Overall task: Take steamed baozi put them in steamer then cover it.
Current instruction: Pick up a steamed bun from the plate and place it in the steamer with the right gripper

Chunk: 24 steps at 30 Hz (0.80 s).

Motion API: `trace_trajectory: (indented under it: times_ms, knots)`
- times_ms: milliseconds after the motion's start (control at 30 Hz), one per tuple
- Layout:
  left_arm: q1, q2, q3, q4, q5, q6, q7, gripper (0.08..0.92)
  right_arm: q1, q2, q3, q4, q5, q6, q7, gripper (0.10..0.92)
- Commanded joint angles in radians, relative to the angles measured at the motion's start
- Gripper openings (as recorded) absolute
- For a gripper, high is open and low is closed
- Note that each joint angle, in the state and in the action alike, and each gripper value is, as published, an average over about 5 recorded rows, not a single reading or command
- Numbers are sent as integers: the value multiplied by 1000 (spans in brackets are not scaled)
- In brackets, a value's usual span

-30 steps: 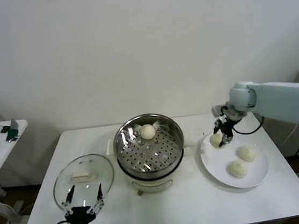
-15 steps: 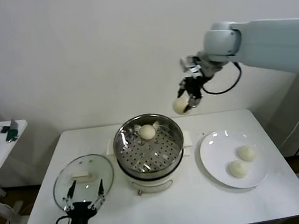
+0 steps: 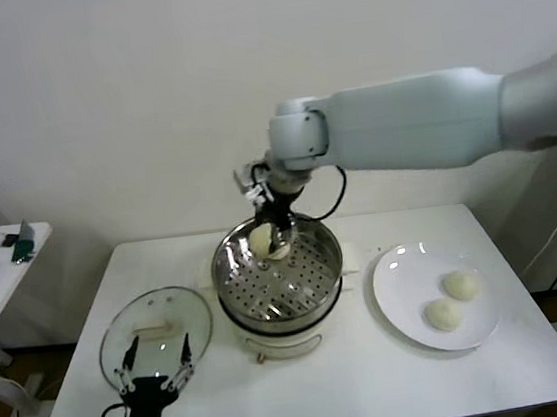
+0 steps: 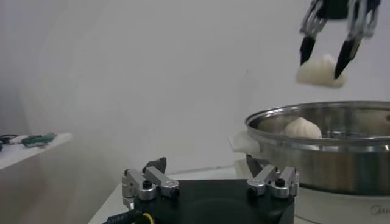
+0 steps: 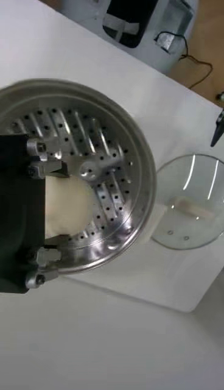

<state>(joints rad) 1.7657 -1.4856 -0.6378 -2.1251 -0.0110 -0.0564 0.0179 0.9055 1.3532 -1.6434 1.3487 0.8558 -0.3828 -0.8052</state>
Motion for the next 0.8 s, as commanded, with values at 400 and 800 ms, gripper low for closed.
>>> trace_trajectory:
  times_ms: [400,800]
  knots:
    - [1,-2,-3,-1,-4,0,-1,823,-274,211,13,-267,-120,-24,51,653]
    - [3,-5,-2,-8,1,6,1,823,-275,181,33,-229,-131,-28,47,772]
